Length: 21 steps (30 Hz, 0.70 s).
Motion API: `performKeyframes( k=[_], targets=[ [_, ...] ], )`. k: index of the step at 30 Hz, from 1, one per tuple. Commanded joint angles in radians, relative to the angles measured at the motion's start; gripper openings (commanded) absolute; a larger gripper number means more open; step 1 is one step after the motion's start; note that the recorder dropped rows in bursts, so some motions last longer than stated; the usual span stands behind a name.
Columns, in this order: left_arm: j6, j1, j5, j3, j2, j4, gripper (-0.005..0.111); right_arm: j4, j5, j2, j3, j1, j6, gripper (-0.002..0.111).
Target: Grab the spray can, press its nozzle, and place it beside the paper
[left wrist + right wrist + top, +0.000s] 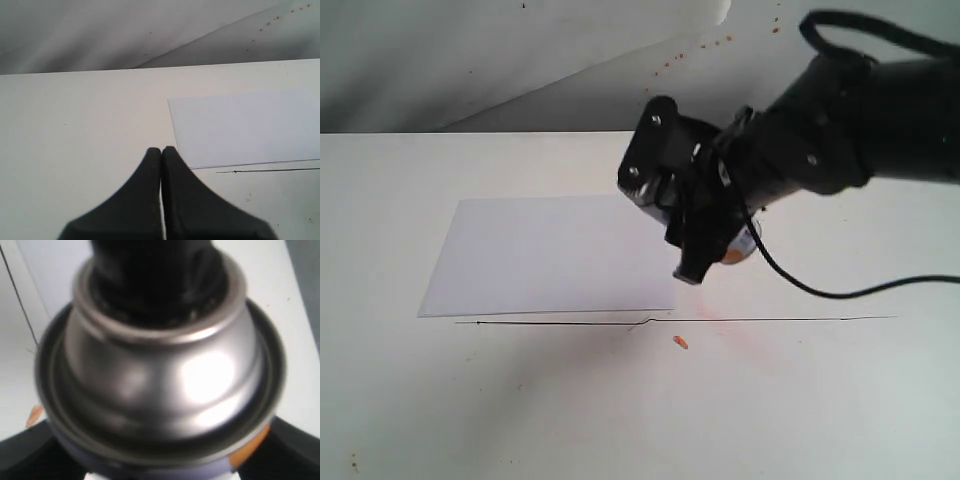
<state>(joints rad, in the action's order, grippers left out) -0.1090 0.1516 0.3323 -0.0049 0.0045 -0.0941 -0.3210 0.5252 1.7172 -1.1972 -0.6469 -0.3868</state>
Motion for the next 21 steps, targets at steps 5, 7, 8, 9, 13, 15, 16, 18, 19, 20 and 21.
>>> performKeyframes(
  k=[5,7,8,9,13,15,16,18,19,20,21],
  targets=[
    [0.001,-0.002,-0.014,0.005,-0.004,0.000,0.000,0.170,0.349,0.269,-0.468,0.009,-0.317,0.000],
    [0.001,-0.002,-0.014,0.005,-0.004,0.000,0.000,0.252,0.389,0.336,-0.531,0.009,-0.493,0.000],
    [0.001,-0.002,-0.014,0.005,-0.004,0.000,0.000,0.257,0.398,0.362,-0.548,0.007,-0.548,0.000],
    [0.001,-0.002,-0.014,0.005,-0.004,0.000,0.000,0.257,0.394,0.386,-0.561,0.007,-0.559,0.000],
    [0.001,-0.002,-0.014,0.005,-0.004,0.000,0.000,0.222,0.369,0.439,-0.568,0.009,-0.559,0.000],
    [0.001,-0.002,-0.014,0.005,-0.004,0.000,0.000,0.190,0.369,0.454,-0.568,0.009,-0.554,0.000],
    [0.001,-0.002,-0.014,0.005,-0.004,0.000,0.000,0.183,0.367,0.462,-0.568,0.009,-0.555,0.000],
    [0.001,-0.002,-0.014,0.005,-0.004,0.000,0.000,0.178,0.367,0.469,-0.568,0.009,-0.543,0.000],
    [0.001,-0.002,-0.014,0.005,-0.004,0.000,0.000,0.178,0.369,0.469,-0.568,0.009,-0.539,0.000],
    [0.001,-0.002,-0.014,0.005,-0.004,0.000,0.000,0.178,0.369,0.469,-0.568,0.009,-0.533,0.000],
    [0.001,-0.002,-0.014,0.005,-0.004,0.000,0.000,0.168,0.369,0.469,-0.568,0.009,-0.522,0.000]
  ],
)
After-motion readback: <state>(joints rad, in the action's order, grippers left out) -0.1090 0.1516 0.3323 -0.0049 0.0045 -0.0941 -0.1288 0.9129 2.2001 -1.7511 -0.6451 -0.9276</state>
